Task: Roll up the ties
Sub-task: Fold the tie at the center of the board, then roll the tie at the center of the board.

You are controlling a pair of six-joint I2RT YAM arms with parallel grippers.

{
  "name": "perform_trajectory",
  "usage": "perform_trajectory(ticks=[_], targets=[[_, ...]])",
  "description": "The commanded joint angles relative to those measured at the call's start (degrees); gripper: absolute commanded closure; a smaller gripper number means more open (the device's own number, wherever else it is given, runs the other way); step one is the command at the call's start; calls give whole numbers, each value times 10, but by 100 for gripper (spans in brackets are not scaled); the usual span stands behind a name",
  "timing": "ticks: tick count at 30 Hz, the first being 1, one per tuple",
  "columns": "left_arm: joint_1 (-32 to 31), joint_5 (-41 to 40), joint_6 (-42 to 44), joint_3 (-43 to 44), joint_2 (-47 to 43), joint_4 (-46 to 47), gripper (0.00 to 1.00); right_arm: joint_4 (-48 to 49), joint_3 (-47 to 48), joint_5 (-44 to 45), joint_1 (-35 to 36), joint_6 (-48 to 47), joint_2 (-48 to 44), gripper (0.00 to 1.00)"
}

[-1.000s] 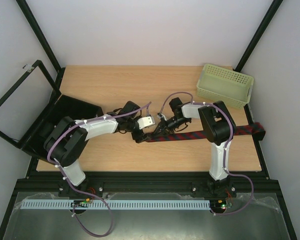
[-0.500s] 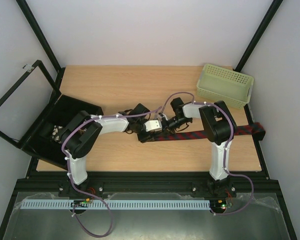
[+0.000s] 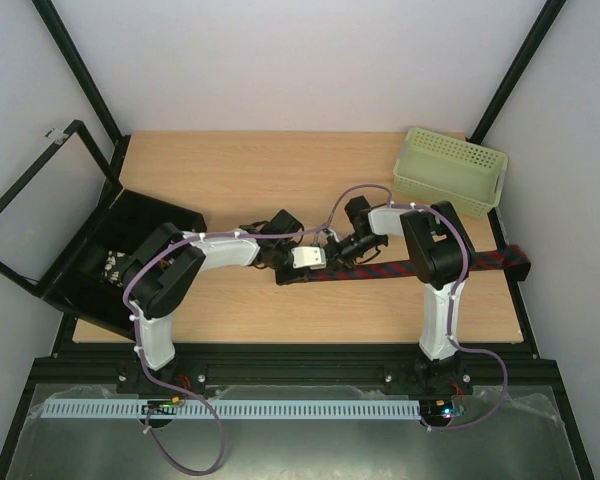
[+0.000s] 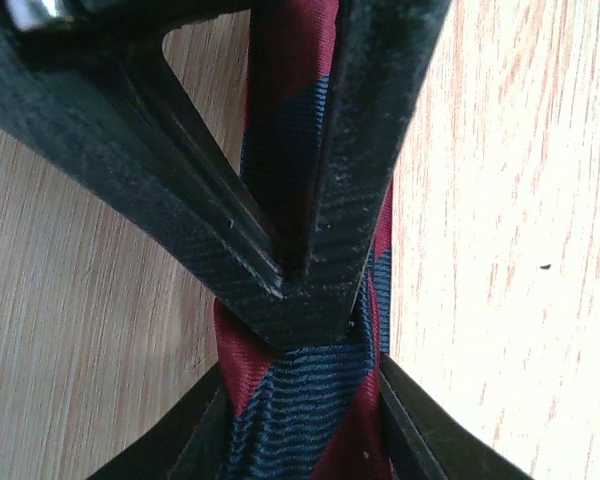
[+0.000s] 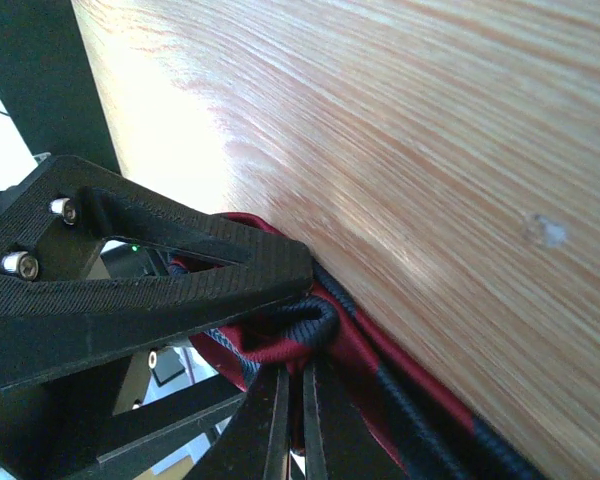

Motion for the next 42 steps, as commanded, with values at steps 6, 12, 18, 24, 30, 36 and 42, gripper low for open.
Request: perform_trajectory(ticks=[6,12,18,24,30,36,42], targets=[[-7,-2,16,-19,-5,-29,65,-57,-27,33,-8,-34,1,99],[34,76,-52,-62,-72,30,42,-41,-31,50,-8,-36,26,99],[38,100,-110,-132,-109,129,30,-48,-21,48,-8,-42,27,99],[15,67,-98,-101,-59,153,22,-53,-15,31,-8,-42,20,99],[0,56,-85,-80,-16,143,43,-59,-14,35,-9,-47,7,97],[-5,50,-62,-105,-7,150,60,-77,-9,36,-32,-60,-3,95],[-19,47,-54,-81,34,165,67,-106,-10,54,-50,-95,16,95]])
